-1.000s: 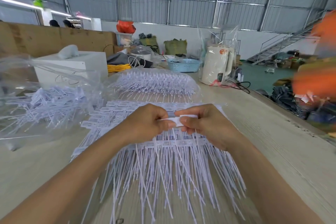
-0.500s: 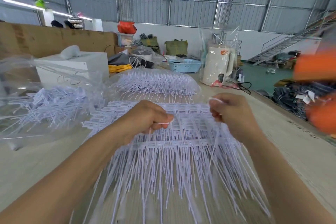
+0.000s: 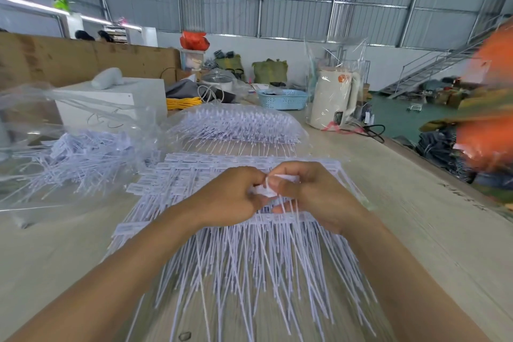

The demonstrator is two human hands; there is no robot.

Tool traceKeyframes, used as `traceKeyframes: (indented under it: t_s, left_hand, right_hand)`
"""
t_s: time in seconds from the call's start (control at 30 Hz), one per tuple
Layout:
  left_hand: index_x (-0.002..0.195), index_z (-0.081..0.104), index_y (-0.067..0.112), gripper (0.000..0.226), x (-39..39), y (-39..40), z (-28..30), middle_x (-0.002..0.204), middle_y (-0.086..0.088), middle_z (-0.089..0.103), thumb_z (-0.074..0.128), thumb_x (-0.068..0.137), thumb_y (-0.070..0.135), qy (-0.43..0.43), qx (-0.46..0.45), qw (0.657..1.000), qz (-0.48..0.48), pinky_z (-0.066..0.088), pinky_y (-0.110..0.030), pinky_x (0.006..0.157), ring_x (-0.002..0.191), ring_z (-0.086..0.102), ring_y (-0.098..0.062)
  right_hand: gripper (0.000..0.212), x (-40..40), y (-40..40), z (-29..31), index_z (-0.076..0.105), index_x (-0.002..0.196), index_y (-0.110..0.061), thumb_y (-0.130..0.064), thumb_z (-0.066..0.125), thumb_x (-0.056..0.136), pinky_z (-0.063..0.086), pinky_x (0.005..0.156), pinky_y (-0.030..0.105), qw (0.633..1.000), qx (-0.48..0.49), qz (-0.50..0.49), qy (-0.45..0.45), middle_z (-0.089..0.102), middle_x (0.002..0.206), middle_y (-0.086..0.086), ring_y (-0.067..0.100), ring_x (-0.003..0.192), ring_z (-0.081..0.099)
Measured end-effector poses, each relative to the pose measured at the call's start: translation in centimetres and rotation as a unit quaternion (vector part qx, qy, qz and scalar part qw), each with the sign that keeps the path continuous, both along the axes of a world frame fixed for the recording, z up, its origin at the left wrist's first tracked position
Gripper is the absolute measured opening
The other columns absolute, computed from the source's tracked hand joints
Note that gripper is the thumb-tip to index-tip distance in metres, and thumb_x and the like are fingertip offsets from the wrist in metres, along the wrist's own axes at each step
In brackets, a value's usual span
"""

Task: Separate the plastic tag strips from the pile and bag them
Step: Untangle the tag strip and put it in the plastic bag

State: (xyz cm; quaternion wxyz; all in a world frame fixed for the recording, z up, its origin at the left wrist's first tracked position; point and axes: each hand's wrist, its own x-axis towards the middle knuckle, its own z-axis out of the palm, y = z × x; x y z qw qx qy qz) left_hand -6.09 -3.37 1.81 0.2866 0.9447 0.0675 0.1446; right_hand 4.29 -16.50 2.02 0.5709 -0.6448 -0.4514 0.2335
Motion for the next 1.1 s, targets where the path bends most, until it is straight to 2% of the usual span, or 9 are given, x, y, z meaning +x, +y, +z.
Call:
traceKeyframes:
  t_s: [0.2, 0.3, 0.4, 0.5, 0.73, 0.87, 0.93, 1.03, 1.1]
  left_hand:
    - [0.102, 0.051, 0.029, 0.031, 0.2, 0.5, -0.2, 0.096, 0.011, 0.054, 0.072, 0.080, 0.035, -0.048, -0.056, 0.996, 0.040, 0.037, -0.015, 0.055, 0.062, 0.050, -0.001]
    - [0.069, 0.057, 0.026, 0.026, 0.2, 0.8, -0.3, 0.059, 0.010, 0.052, 0.067, 0.080, 0.047, -0.013, -0.013, 0.997, 0.071, 0.034, -0.022, 0.050, 0.047, 0.046, 0.000]
    - [0.069, 0.060, 0.023, 0.023, 0.2, 0.8, -0.1, 0.063, 0.003, 0.059, 0.067, 0.082, 0.041, -0.027, -0.029, 0.997, 0.060, 0.042, -0.033, 0.059, 0.059, 0.055, -0.016]
    - [0.066, 0.057, 0.027, 0.024, 0.1, 0.8, -0.1, 0.062, 0.003, 0.056, 0.064, 0.085, 0.039, -0.025, 0.001, 0.998, 0.056, 0.043, -0.035, 0.061, 0.057, 0.052, -0.016]
    - [0.055, 0.065, 0.017, 0.033, 0.3, 0.4, 0.5, 0.040, 0.010, 0.048, 0.063, 0.088, 0.018, -0.054, -0.223, 0.971, 0.065, 0.027, -0.021, 0.050, 0.036, 0.037, -0.002]
    - [0.037, 0.058, 0.015, 0.047, -0.2, 0.5, 1.4, 0.037, 0.005, 0.036, 0.062, 0.083, 0.012, 0.017, -0.350, 0.936, 0.017, 0.017, -0.018, 0.043, 0.032, 0.025, -0.007]
    - [0.035, 0.056, 0.015, 0.050, -0.5, 1.0, 1.6, 0.037, 0.006, 0.033, 0.060, 0.085, 0.014, 0.033, -0.337, 0.941, 0.004, 0.016, -0.018, 0.042, 0.034, 0.024, -0.008]
    - [0.062, 0.064, 0.008, 0.031, -0.6, 1.0, 1.4, 0.040, 0.007, 0.047, 0.056, 0.091, 0.012, 0.013, -0.265, 0.964, 0.015, 0.032, -0.016, 0.047, 0.040, 0.041, -0.007]
    - [0.080, 0.065, -0.002, 0.015, -0.4, 0.8, 1.0, 0.052, 0.010, 0.058, 0.054, 0.089, 0.002, 0.021, -0.208, 0.978, 0.018, 0.038, -0.020, 0.060, 0.056, 0.051, -0.011]
  right_hand:
    - [0.009, 0.8, -0.2, 0.0, 0.069, 0.080, -0.004, 0.002, 0.062, 0.084, 0.051, 0.051, 0.021, 0.997, 0.062, -0.050, -0.002, 0.066, 0.056, 0.004, 0.013, 0.050, 0.062]
    - [0.011, 1.1, -0.3, 0.1, 0.069, 0.091, -0.001, 0.004, 0.061, 0.085, 0.048, 0.049, 0.017, 0.996, 0.057, -0.061, -0.019, 0.064, 0.054, 0.003, 0.010, 0.047, 0.060]
    - [0.017, 1.2, -0.4, 0.1, 0.065, 0.104, 0.000, 0.000, 0.059, 0.088, 0.046, 0.049, 0.015, 0.997, 0.019, -0.065, -0.046, 0.063, 0.055, 0.005, 0.008, 0.046, 0.058]
    - [0.013, 1.0, -0.6, 0.1, 0.068, 0.097, -0.003, -0.006, 0.057, 0.091, 0.049, 0.054, 0.020, 0.994, -0.030, -0.046, -0.100, 0.064, 0.058, 0.006, 0.012, 0.051, 0.058]
    - [0.019, -0.2, 0.6, -0.2, 0.065, 0.071, -0.011, -0.001, 0.060, 0.086, 0.044, 0.045, 0.020, 0.966, -0.017, -0.151, -0.209, 0.057, 0.052, -0.001, 0.005, 0.041, 0.053]
    - [0.012, 1.3, -0.7, 0.3, 0.068, 0.083, -0.004, 0.003, 0.059, 0.086, 0.044, 0.060, 0.018, 0.908, -0.006, -0.252, -0.334, 0.062, 0.073, 0.003, 0.012, 0.064, 0.057]
    - [0.008, 2.9, -2.4, 1.3, 0.067, 0.086, -0.003, 0.002, 0.061, 0.086, 0.049, 0.053, 0.019, 0.943, 0.044, -0.281, -0.175, 0.062, 0.069, 0.003, 0.007, 0.055, 0.058]
    - [0.010, 3.6, -3.9, 2.8, 0.065, 0.080, -0.001, 0.001, 0.057, 0.087, 0.043, 0.041, 0.017, 0.965, 0.132, -0.196, 0.116, 0.056, 0.061, 0.006, 0.010, 0.048, 0.050]
    - [0.011, 2.8, -3.6, 3.0, 0.063, 0.077, -0.002, 0.002, 0.055, 0.084, 0.041, 0.039, 0.017, 0.976, 0.093, -0.115, 0.162, 0.057, 0.065, 0.007, 0.012, 0.052, 0.051]
